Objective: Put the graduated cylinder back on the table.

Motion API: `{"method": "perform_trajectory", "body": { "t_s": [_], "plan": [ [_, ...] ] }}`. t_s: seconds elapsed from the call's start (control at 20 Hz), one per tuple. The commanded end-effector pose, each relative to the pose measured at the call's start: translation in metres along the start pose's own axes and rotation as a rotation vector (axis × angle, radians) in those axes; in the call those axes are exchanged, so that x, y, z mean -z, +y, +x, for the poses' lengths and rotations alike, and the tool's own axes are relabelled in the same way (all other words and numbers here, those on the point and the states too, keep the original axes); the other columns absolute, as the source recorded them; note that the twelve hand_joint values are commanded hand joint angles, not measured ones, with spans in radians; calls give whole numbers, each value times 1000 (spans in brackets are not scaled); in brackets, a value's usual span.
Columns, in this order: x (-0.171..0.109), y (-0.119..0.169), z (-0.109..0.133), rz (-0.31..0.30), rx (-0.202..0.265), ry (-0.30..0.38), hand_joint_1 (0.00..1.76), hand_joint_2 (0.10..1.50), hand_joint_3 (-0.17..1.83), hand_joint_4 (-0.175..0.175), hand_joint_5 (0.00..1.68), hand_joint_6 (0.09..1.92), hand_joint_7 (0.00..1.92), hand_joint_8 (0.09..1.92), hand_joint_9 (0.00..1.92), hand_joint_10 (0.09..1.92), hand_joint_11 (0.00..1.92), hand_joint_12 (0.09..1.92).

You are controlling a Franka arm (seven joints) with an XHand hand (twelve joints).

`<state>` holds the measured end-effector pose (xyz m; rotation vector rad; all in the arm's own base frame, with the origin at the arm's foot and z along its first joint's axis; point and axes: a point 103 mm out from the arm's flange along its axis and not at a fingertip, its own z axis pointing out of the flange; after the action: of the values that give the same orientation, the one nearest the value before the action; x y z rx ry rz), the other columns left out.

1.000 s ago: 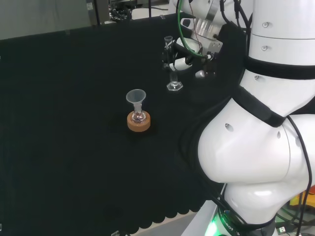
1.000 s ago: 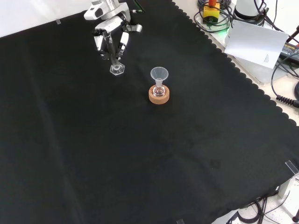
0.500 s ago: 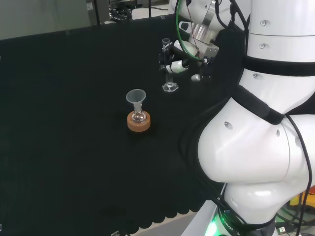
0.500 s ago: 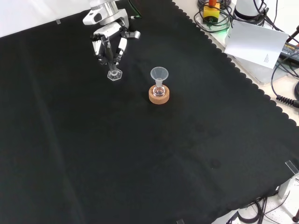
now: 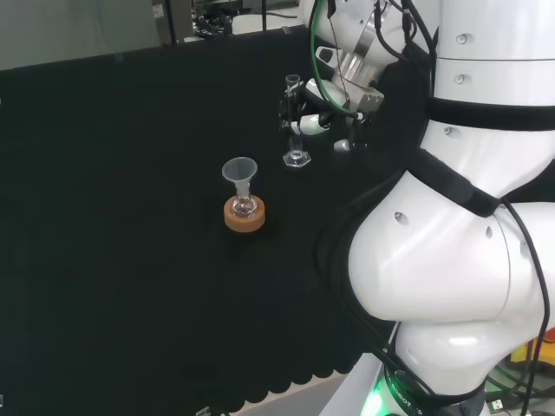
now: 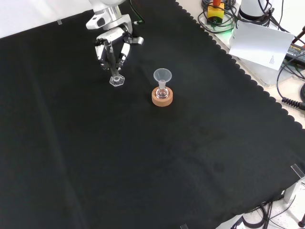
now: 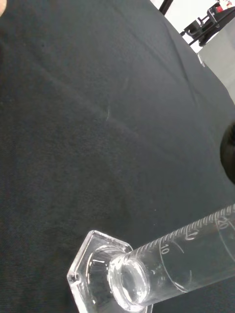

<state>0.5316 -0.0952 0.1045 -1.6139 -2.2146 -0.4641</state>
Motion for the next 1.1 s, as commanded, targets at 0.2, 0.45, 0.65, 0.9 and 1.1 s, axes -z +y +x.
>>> {"method": "perform_trajectory", "body": {
  "t_s": [0.2, 0.45, 0.65, 0.9, 1.1],
  "plan": [
    [-8, 4, -8, -11, -11, 39, 1248, 1134, 1, -175, 921, 1066, 960, 1063, 1458, 87, 1310, 750],
    [-9, 6, -8, 15, 3, 55, 1140, 1156, 2, -137, 899, 1118, 1068, 674, 1432, 87, 1291, 760],
    [-10, 6, -9, 46, 12, 81, 1084, 1154, -1, -49, 903, 1115, 1018, 517, 1367, 87, 1148, 864],
    [-10, 6, -9, 87, 9, 70, 1044, 1093, -67, -18, 847, 689, 848, 529, 1235, 87, 906, 1029],
    [-5, 7, -9, 103, -3, 66, 1000, 1093, -167, -16, 773, 618, 746, 550, 1132, 87, 734, 1142]
  ]
}}
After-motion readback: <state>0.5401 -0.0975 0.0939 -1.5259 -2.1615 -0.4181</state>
